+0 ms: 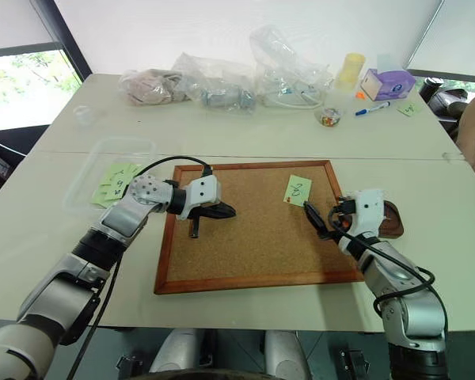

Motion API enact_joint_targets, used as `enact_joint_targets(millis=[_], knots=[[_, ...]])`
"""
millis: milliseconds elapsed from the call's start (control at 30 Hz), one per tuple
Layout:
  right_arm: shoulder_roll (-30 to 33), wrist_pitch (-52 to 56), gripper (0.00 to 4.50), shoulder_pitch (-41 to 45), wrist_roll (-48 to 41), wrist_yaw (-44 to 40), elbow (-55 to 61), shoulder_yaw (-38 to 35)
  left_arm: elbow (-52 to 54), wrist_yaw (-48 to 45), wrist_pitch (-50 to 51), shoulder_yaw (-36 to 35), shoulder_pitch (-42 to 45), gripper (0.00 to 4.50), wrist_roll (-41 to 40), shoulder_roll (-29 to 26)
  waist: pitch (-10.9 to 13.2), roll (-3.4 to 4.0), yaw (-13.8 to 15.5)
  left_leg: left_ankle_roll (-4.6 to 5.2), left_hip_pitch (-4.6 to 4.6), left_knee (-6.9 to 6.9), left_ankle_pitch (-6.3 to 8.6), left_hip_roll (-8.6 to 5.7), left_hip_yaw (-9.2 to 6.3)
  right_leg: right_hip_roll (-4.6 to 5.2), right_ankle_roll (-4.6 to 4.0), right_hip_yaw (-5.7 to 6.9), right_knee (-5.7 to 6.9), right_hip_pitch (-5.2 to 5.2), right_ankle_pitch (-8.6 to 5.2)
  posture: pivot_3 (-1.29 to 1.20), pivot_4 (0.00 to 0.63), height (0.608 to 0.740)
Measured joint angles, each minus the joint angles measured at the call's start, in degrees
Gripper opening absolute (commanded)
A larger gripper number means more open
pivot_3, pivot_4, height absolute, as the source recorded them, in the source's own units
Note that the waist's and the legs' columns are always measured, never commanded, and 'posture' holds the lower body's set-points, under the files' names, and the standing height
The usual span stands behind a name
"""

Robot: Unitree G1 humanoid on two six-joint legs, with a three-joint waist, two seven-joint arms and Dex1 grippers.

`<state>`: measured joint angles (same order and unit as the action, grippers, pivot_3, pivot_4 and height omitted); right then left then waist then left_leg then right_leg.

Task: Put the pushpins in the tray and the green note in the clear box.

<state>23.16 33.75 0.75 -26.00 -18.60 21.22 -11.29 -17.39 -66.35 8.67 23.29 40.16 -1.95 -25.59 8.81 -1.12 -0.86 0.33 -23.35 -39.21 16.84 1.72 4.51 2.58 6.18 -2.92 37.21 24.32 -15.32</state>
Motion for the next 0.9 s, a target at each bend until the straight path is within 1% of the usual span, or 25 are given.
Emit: enact_joint_targets(millis=[100, 367, 433, 500, 567, 600, 633, 667, 700, 900], knots=[[-1.00, -0.84, 4.48, 1.78, 1.22, -0.13, -2.88, 1.94, 0.91, -0.70, 0.89, 0.02, -0.38, 0.00, -0.06, 0.20, 0.00, 0.00, 0.07, 0.00, 0.00, 0.00, 0.00, 0.00, -0.01, -0.01, 0.00, 0.01, 0.00, 0.00, 0.00, 0.00, 0.150, 0.737], [-1.85, -3.06, 4.48, 4.92, 2.95, -1.07, -8.73, 3.12, 2.49, -0.93, 1.20, -0.49, -1.78, 0.00, -0.04, 0.35, 0.00, 0.00, 0.13, 0.00, -0.01, 0.00, 0.00, 0.00, -0.01, 0.01, 0.00, 0.02, -0.01, 0.00, 0.00, 0.00, 0.150, 0.737], [-1.86, -3.39, 3.96, 5.17, 3.25, -1.30, -9.40, 3.10, 2.99, -0.93, 1.46, -0.51, -2.06, 0.00, -0.04, 0.32, 0.00, 0.00, 0.14, 0.00, -0.02, 0.00, 0.00, -0.01, -0.01, 0.01, 0.00, 0.02, -0.01, 0.00, 0.00, 0.00, 0.150, 0.737], [-1.88, -3.77, 3.27, 5.21, 3.27, -1.54, -9.87, 3.09, 3.87, -0.89, 2.12, -0.59, -2.48, 0.00, -0.03, 0.23, 0.00, 0.00, 0.13, 0.00, -0.02, 0.00, 0.00, 0.00, -0.01, 0.01, 0.00, 0.02, -0.01, 0.00, 0.00, 0.00, 0.150, 0.737], [-1.88, -3.92, 2.15, 5.19, 3.30, -1.75, -10.31, 3.09, 4.76, -0.87, 2.45, -0.60, -3.03, 0.00, -0.02, 0.08, 0.00, 0.00, 0.11, 0.00, -0.01, 0.00, 0.00, 0.00, -0.01, 0.01, 0.00, 0.02, -0.01, 0.00, 0.00, 0.00, 0.150, 0.737], [-1.88, -3.93, 1.67, 5.19, 3.30, -1.91, -10.35, 3.09, 5.07, -0.82, 2.67, -0.68, -3.26, 0.00, -0.03, 0.08, 0.00, 0.00, 0.11, 0.00, -0.01, 0.00, 0.00, 0.00, -0.01, 0.01, 0.00, 0.02, -0.01, 0.00, 0.00, 0.00, 0.150, 0.737], [-1.88, -3.93, 1.04, 5.19, 3.30, -2.03, -10.35, 3.09, 5.26, -0.77, 3.00, -0.75, -3.38, 0.00, -0.04, 0.09, 0.00, 0.00, 0.11, 0.00, -0.01, 0.00, 0.00, 0.00, -0.01, 0.01, 0.00, 0.02, -0.01, 0.00, 0.00, 0.00, 0.150, 0.737], [-1.91, -3.93, 0.63, 5.19, 3.30, -2.07, -10.35, 3.10, 5.38, -0.75, 3.23, -0.80, -3.39, 0.00, -0.05, 0.10, 0.00, 0.00, 0.11, 0.00, -0.01, 0.00, 0.00, 0.00, -0.01, 0.01, 0.00, 0.02, -0.01, 0.00, 0.00, 0.00, 0.150, 0.737], [-1.96, -3.95, 0.09, 5.19, 3.27, -2.20, -10.35, 3.14, 5.47, -0.74, 3.32, -0.81, -3.39, 0.00, -0.03, 0.10, 0.00, 0.00, 0.10, 0.00, -0.01, 0.00, 0.00, 0.00, -0.01, 0.01, 0.00, 0.02, -0.01, 0.00, 0.00, 0.00, 0.150, 0.737], [-2.34, -4.18, 0.04, 4.98, 3.24, -2.06, -10.32, 3.05, 5.49, -0.71, 3.35, -0.82, -3.41, 0.00, -0.01, 0.10, 0.00, 0.00, 0.11, 0.00, -0.01, 0.00, 0.00, 0.00, -0.01, 0.01, 0.00, 0.02, -0.01, 0.00, 0.00, 0.00, 0.150, 0.737]])
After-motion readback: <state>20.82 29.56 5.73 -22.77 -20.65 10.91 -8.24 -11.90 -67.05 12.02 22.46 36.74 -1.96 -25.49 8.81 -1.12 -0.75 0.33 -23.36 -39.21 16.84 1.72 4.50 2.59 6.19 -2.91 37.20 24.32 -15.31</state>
